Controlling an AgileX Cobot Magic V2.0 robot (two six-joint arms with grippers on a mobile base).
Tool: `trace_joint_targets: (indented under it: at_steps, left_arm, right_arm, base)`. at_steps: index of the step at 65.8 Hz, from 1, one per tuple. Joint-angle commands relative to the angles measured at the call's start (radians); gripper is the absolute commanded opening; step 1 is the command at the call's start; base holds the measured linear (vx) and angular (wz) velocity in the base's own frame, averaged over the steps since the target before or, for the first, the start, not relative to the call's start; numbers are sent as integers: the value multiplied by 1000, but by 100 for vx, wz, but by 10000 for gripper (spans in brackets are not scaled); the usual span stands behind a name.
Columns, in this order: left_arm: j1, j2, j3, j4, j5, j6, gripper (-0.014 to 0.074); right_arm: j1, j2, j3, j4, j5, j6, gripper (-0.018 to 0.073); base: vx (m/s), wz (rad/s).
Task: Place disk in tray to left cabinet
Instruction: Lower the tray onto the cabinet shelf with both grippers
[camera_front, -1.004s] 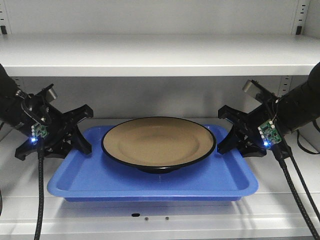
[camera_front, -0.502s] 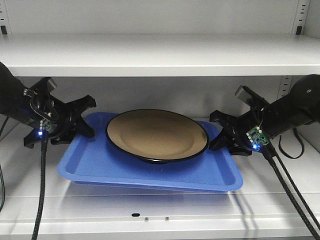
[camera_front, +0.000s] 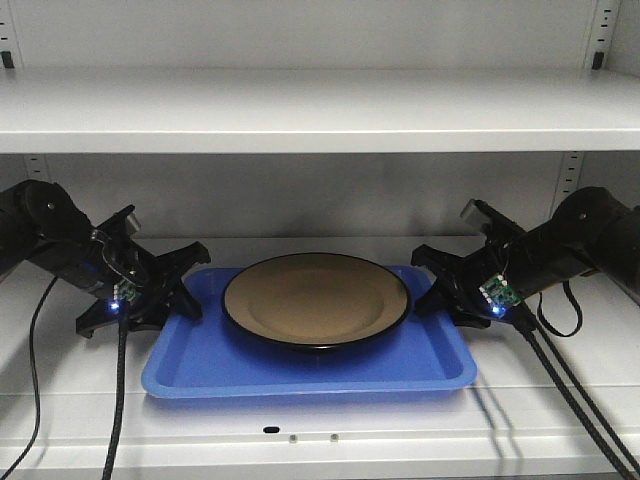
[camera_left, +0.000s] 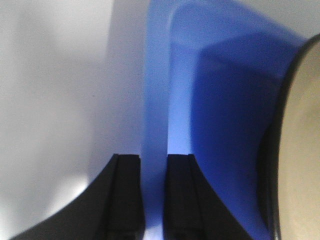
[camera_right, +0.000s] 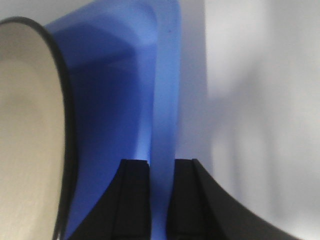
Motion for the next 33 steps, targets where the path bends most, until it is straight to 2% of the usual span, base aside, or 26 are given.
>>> trace_joint_targets:
  at_steps: [1,15,33]
  left_arm:
    - [-14,-52,-35,-58,-54,33,43]
    - [-14,-53,-35,-57,-74,73,169]
    - [-11,-55,-35,-38,-93,73,377]
  right_arm:
    - [7,-69,-34,30,-73,-12,36]
    - [7,-69,-34,0,-89,-14,135]
    - [3,-69,-34,-14,-112,-13,334]
  base:
    - [0,0]
    - [0,0]
    - [0,0]
